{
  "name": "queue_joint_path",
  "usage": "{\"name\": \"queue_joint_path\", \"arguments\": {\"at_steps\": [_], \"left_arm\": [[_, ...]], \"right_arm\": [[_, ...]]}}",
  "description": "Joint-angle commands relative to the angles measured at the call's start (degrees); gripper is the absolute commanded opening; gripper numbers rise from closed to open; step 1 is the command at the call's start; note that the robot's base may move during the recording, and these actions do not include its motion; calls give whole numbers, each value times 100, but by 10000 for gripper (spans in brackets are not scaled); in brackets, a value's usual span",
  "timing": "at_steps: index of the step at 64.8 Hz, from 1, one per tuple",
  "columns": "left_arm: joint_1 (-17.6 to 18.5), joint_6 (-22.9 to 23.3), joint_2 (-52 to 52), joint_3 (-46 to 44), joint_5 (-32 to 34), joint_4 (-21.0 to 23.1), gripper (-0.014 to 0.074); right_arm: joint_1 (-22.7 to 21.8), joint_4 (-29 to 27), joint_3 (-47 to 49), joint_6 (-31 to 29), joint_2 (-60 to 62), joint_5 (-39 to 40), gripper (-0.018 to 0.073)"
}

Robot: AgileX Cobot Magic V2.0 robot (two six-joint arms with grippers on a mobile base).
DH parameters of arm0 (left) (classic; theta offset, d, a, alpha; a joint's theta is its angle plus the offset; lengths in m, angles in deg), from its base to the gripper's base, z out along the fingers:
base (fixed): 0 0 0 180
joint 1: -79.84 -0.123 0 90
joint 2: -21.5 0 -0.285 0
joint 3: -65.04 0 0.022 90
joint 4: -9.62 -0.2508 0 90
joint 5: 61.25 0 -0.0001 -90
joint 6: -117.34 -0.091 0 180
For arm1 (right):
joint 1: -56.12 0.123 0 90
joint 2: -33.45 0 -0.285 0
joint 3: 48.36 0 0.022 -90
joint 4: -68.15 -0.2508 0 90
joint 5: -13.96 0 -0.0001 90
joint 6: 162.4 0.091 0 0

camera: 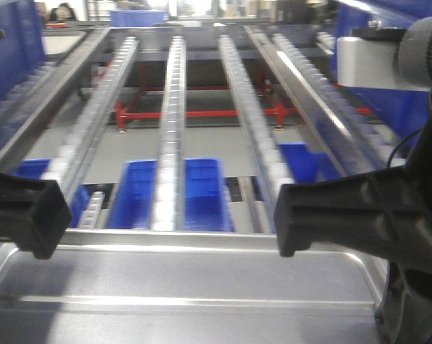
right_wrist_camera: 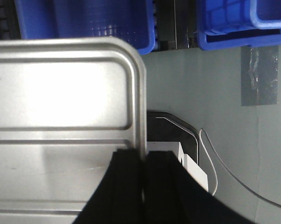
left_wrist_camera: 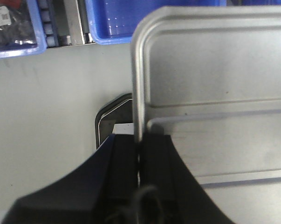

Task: Grab silver tray and stack on right shelf
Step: 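Hold the tray level in both grippers while the base backs away, then carry the tray in both grippers while the base drives to another shelf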

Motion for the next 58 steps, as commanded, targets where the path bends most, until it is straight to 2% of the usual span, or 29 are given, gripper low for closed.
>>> {"name": "queue_joint_path", "arguments": {"at_steps": [1, 58], "left_arm": [[65, -171, -123, -115, -198, -10, -100], [65, -171, -123, -115, -209, -10, -100]], "right_arm": [[-13, 384, 141, -20, 164, 28, 57], [-13, 384, 141, -20, 164, -281, 57]]}}
